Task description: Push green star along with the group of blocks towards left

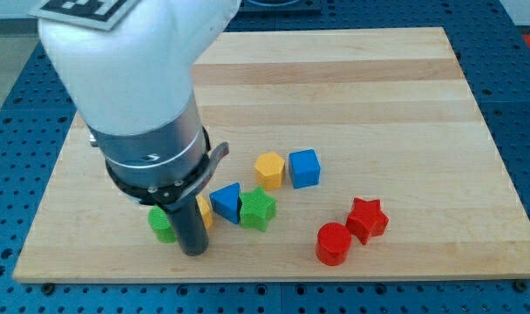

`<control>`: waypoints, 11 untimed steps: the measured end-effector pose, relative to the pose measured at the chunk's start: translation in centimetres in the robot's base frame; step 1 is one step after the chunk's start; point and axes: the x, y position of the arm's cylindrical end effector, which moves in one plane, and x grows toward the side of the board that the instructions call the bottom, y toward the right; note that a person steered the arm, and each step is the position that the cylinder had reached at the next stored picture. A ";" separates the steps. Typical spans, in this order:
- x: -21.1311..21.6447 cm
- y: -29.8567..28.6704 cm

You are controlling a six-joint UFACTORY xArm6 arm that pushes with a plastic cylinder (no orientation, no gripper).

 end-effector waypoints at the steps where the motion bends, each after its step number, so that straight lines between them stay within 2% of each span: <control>1: 0.6 1.0; 5: 1.0 12.1; 7: -3.5 12.3; 11: -5.8 -2.1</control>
